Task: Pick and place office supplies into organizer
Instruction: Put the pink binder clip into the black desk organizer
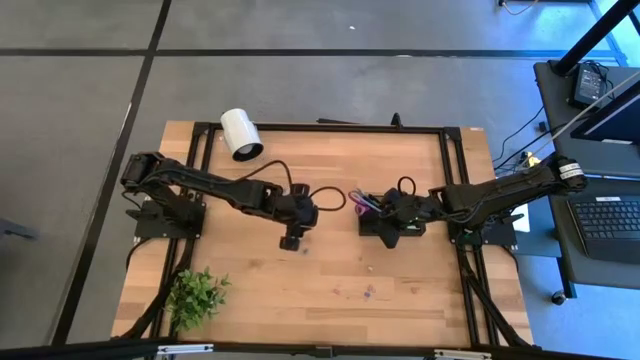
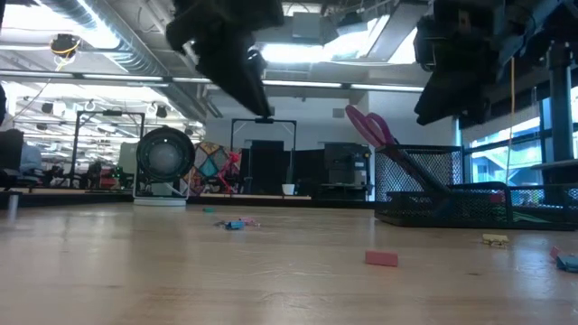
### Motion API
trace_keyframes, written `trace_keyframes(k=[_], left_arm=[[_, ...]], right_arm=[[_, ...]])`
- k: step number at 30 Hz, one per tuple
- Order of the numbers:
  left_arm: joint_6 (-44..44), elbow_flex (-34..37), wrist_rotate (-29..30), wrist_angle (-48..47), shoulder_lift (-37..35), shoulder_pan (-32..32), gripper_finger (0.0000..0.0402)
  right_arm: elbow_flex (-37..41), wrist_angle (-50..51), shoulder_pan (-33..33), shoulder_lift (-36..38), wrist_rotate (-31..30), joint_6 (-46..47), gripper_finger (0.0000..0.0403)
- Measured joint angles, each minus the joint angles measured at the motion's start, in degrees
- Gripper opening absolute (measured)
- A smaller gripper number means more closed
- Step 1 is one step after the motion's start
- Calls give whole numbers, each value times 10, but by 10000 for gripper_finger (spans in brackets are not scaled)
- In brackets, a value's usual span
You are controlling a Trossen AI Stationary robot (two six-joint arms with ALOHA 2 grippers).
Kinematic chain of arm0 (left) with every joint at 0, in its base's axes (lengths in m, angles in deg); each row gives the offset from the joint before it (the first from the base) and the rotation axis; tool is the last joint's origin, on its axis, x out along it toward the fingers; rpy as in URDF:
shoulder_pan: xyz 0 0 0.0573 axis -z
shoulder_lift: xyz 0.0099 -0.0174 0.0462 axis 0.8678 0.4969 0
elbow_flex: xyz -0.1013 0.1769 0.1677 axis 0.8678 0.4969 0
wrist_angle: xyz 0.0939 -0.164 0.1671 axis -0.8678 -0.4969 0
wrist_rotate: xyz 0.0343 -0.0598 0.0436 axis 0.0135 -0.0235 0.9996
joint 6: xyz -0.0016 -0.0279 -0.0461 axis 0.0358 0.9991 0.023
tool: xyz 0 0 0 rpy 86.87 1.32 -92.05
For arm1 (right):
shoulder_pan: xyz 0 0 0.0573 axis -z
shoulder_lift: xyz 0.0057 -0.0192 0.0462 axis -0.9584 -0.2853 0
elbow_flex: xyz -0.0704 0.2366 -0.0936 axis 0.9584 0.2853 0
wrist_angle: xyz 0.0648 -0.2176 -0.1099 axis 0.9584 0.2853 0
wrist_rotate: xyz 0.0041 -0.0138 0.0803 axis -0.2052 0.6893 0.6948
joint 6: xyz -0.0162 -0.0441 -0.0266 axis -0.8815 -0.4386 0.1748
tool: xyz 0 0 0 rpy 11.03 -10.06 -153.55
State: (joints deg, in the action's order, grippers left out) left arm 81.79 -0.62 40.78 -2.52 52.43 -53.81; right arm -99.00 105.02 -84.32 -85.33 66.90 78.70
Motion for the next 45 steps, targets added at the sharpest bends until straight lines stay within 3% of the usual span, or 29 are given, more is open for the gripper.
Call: trace_keyframes(k=[5, 10, 24, 37, 45], left_arm=[[-77, 0, -1, -52, 5, 8, 171], [-170, 0, -12, -37, 23, 19, 171], [-226, 0, -13, 7, 149, 16, 141], [-239, -2, -15, 21, 184, 14, 138], [-239, -2, -81, 25, 185, 13, 126]], right_arm=[[0, 2, 0, 0, 0, 0, 90], [0, 2, 0, 0, -1, 1, 90], [0, -5, 0, 0, -5, 2, 90], [0, -4, 0, 0, -5, 1, 90], [0, -3, 0, 0, -5, 0, 90]])
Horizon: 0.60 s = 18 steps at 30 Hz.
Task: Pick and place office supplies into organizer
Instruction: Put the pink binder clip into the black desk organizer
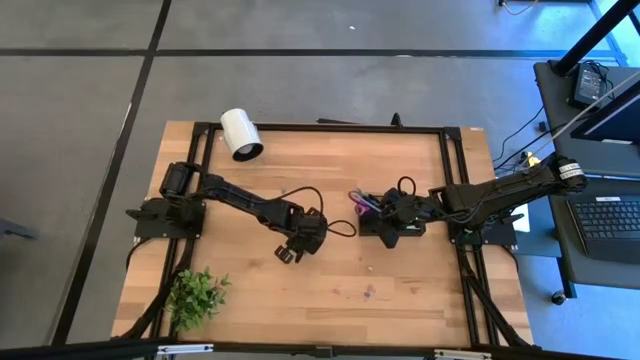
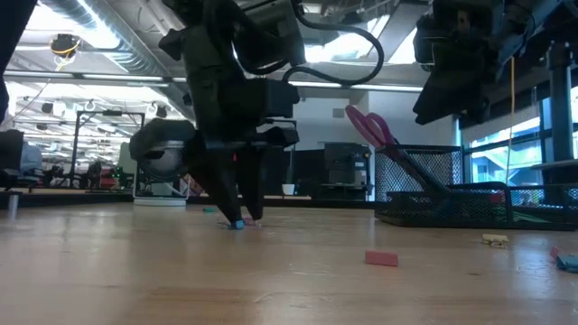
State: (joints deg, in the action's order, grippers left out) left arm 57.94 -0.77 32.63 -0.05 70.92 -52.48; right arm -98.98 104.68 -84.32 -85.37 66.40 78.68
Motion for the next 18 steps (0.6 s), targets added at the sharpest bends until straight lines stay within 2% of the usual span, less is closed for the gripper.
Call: trace_keyframes(k=[7, 18], left_arm=[[6, 1, -33, -2, 1, 4, 116], [19, 1, -27, -4, -1, 21, 116]], right_arm=[[0, 0, 0, 0, 0, -1, 90], [0, 0, 0, 0, 0, -1, 90]])
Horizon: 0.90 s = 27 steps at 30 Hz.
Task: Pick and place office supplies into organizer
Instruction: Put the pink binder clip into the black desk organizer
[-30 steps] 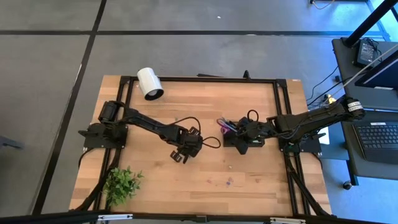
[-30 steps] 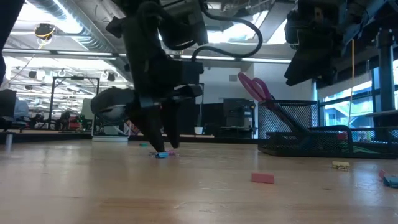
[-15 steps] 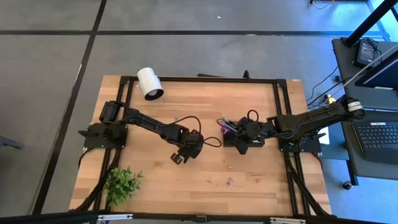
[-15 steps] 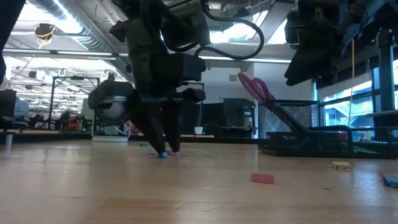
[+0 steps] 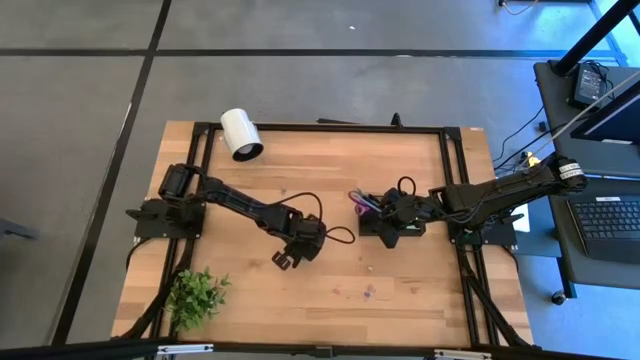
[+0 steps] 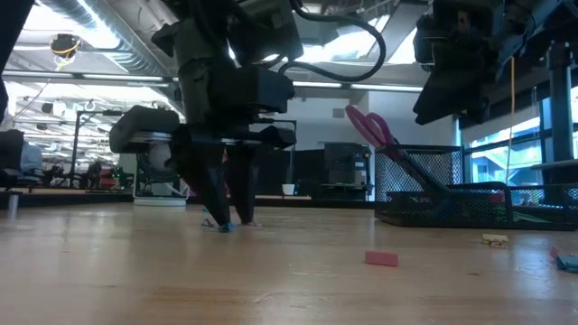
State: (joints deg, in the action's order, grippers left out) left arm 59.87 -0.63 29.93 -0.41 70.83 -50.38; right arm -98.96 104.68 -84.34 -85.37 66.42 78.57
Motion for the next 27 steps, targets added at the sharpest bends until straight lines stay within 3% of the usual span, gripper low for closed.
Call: trace_keyframes(k=[13, 19, 27], left_arm=[[4, 2, 58, 0, -39, -2, 131], [-36, 2, 94, -3, -42, -3, 143], [-40, 1, 83, -2, -42, -26, 139]], right_arm=[[0, 1, 0, 0, 0, 0, 90], [0, 0, 0, 0, 0, 0, 90], [0, 0, 0, 0, 0, 0, 90]])
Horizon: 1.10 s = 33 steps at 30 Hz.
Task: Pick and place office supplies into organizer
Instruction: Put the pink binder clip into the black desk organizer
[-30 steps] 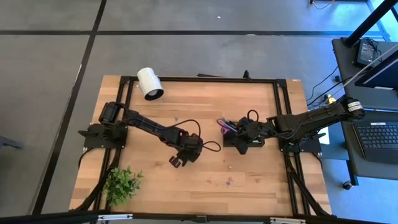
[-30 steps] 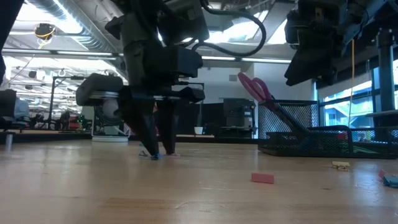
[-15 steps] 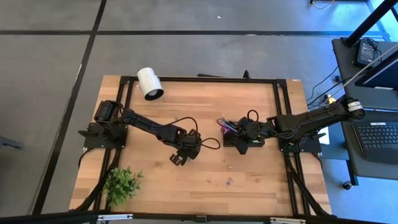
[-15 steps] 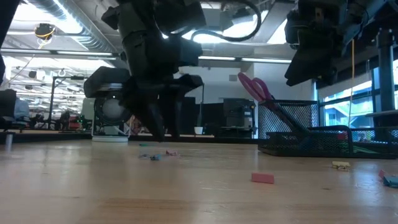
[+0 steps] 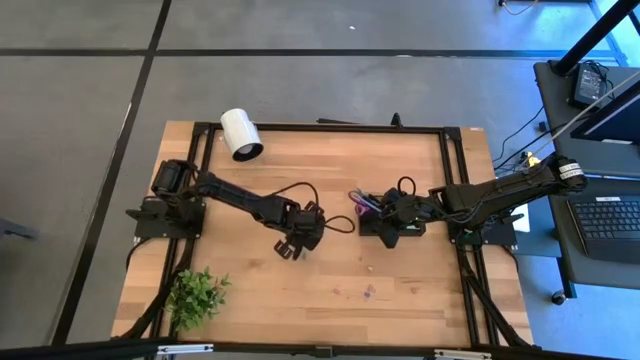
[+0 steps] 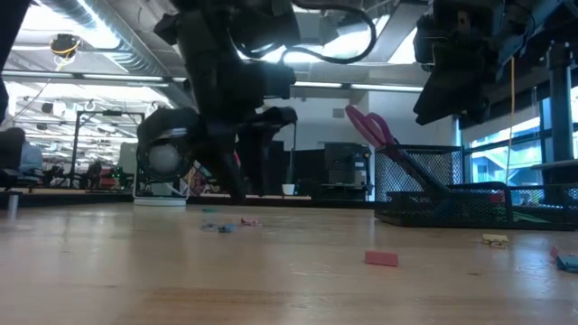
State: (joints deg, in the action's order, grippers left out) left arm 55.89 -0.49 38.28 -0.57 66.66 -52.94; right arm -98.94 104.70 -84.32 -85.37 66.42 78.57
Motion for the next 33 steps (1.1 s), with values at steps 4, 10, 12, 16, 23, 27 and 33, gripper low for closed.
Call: trace_keyframes(k=[4, 10, 12, 16, 23, 27, 33], left_arm=[[17, -1, -37, 0, 3, -9, 139], [8, -1, -36, 12, 3, -10, 139], [11, -1, -44, 11, 3, -10, 139], [10, -1, -45, 11, 3, -10, 139], [19, -1, -45, 5, 8, -10, 139], [21, -2, -45, 0, 25, -10, 139], [25, -3, -45, 11, 45, -11, 139]], right_arm=[[0, 0, 0, 0, 0, 0, 90], [0, 0, 0, 0, 0, -1, 90], [0, 0, 0, 0, 0, -1, 90], [0, 0, 0, 0, 0, -2, 90], [0, 0, 0, 0, 0, -2, 90], [0, 0, 0, 0, 0, -2, 90], [0, 3, 0, 0, 0, -2, 90]])
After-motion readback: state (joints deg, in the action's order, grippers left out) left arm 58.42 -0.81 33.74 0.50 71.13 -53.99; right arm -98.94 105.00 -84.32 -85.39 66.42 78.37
